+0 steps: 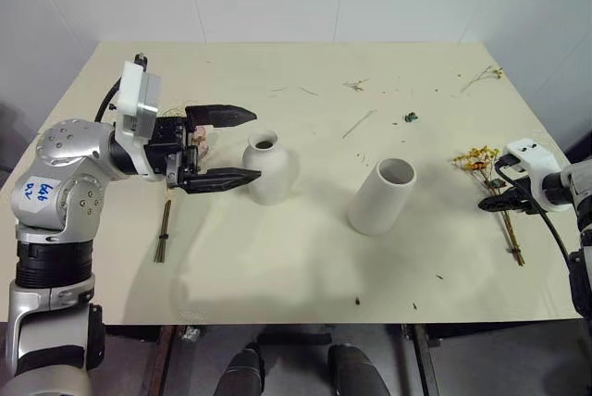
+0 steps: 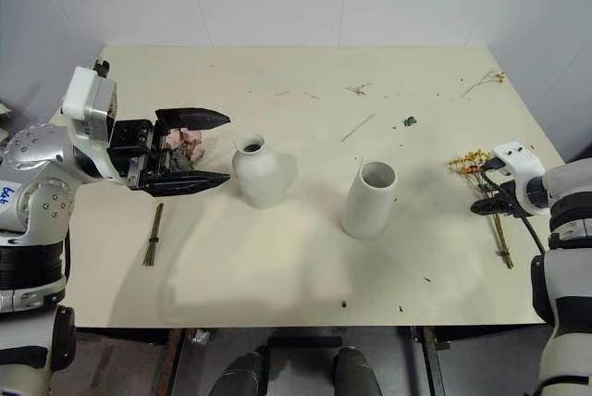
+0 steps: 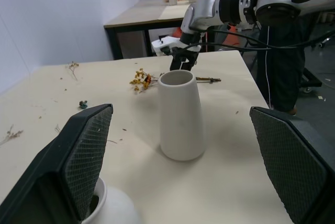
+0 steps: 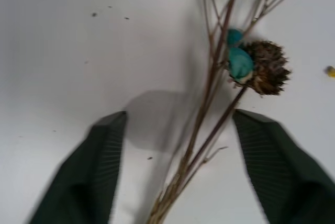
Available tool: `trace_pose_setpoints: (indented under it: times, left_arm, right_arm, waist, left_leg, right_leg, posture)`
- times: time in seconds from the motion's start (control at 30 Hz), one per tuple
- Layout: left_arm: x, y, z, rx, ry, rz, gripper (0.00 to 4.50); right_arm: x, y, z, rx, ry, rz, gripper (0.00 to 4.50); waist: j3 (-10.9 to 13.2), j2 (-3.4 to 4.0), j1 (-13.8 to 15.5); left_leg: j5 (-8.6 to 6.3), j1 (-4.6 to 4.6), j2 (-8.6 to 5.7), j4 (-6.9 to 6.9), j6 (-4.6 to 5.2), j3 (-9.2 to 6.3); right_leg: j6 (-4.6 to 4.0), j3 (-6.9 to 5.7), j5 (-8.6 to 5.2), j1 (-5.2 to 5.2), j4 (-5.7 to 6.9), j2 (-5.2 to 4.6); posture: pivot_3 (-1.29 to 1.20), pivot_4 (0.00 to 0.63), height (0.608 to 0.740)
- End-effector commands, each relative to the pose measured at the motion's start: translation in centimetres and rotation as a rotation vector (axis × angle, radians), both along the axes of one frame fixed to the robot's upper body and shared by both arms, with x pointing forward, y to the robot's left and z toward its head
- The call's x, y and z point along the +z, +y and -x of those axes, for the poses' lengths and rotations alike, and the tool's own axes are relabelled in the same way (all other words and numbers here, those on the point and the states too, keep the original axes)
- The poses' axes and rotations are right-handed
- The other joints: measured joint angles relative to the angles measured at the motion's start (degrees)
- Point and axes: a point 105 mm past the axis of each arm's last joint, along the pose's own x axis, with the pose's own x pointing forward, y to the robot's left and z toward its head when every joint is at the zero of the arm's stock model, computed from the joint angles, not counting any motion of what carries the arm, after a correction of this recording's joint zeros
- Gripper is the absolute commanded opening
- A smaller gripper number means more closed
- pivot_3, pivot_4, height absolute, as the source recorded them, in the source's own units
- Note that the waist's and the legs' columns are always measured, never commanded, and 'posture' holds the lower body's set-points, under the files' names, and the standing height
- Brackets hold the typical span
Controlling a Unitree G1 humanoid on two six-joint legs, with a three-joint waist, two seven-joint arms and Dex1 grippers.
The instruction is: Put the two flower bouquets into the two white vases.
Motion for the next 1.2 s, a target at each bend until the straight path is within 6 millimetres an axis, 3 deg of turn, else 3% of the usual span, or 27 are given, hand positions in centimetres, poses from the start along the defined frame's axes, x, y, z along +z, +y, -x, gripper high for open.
trace_pose_setpoints:
  times: [0.03,0.2,0.33,0.47,0.53,0.6,0.67,0.77,1.0,1.2]
  left_arm:
    - [1.3,-0.4,0.7,-0.029,-0.068,0.006,4.50]
    - [1.5,-0.7,0.3,-0.044,-0.081,0.006,4.50]
    - [1.5,-0.5,-0.3,-0.043,-0.079,0.005,4.50]
    - [1.2,-0.4,-1.0,-0.045,-0.068,0.010,4.50]
    - [0.8,-0.5,-1.4,-0.043,-0.054,0.022,4.50]
    - [0.4,-0.6,-2.0,-0.042,-0.044,0.027,4.50]
    - [0.3,-0.7,-2.6,-0.044,-0.039,0.036,4.50]
    - [0.3,-1.0,-3.2,-0.056,-0.032,0.042,4.50]
    - [-0.2,-1.1,-3.3,-0.070,-0.007,0.049,4.50]
    - [-0.3,-1.2,-3.0,-0.068,-0.008,0.052,4.50]
  right_arm:
    - [0.1,-0.7,0.2,-0.035,-0.001,0.015,1.85]
    - [0.7,-0.2,0.4,-0.032,-0.011,-0.070,0.24]
    - [2.3,0.1,-0.2,-0.023,-0.107,-0.138,0.07]
    - [6.7,1.3,-1.6,0.044,-0.357,-0.223,0.07]
    - [11.3,2.8,-2.2,0.114,-0.606,-0.314,0.07]
    - [17.0,5.3,-0.9,0.231,-0.933,-0.437,0.07]
    - [19.5,7.6,1.1,0.297,-1.105,-0.522,0.07]
    - [21.5,11.8,4.7,0.422,-1.272,-0.670,0.07]
    - [21.7,17.1,8.8,0.625,-1.194,-0.940,0.07]
    - [18.7,17.5,8.1,0.607,-1.084,-0.903,0.07]
  waist:
    - [0.00,0.00,0.15]
    - [0.00,0.00,0.18]
    - [0.00,0.02,0.06]
    - [0.04,0.07,-0.20]
    - [0.05,0.08,-0.19]
    - [0.05,0.11,-0.03]
    - [0.05,0.11,0.05]
    - [0.05,0.11,0.34]
    - [0.05,0.11,1.07]
    - [0.04,0.10,1.55]
  left_leg:
    - [0.00,0.00,-0.01,0.05,0.00,0.00]
    - [0.01,-0.03,-0.04,0.21,0.00,-0.01]
    - [0.01,-0.02,-0.03,0.17,0.00,-0.01]
    - [0.01,-0.05,-0.02,0.05,0.00,0.03]
    - [0.01,-0.04,0.00,-0.01,0.00,0.04]
    - [0.02,-0.05,0.02,-0.12,-0.02,0.03]
    - [0.03,-0.06,0.08,-0.15,-0.04,0.02]
    - [0.05,-0.15,0.13,-0.08,-0.08,-0.08]
    - [-0.02,-0.21,0.03,0.07,0.05,-0.11]
    - [0.00,-0.15,0.03,0.11,0.07,-0.10]
  right_leg:
    - [0.03,0.00,0.03,0.03,0.00,0.00]
    - [0.11,0.03,0.20,0.07,0.00,-0.01]
    - [0.10,0.03,0.21,0.05,0.01,0.00]
    - [0.11,0.08,0.20,-0.04,-0.03,0.00]
    - [0.10,0.09,0.17,-0.07,-0.04,0.02]
    - [0.10,0.08,0.12,-0.12,-0.02,0.04]
    - [0.09,0.07,0.09,-0.15,0.01,0.09]
    - [0.07,-0.01,0.07,-0.19,0.05,0.14]
    - [0.08,0.01,0.09,-0.18,0.12,0.02]
    - [0.04,0.02,0.11,-0.13,0.16,0.06]
  posture:
    - [0.00,0.150,0.740]
    - [0.00,0.150,0.740]
    - [0.00,0.150,0.740]
    - [0.00,0.150,0.740]
    - [0.00,0.150,0.740]
    - [0.00,0.150,0.740]
    - [0.00,0.150,0.740]
    - [0.00,0.150,0.740]
    - [0.00,0.150,0.740]
    - [0.00,0.150,0.740]
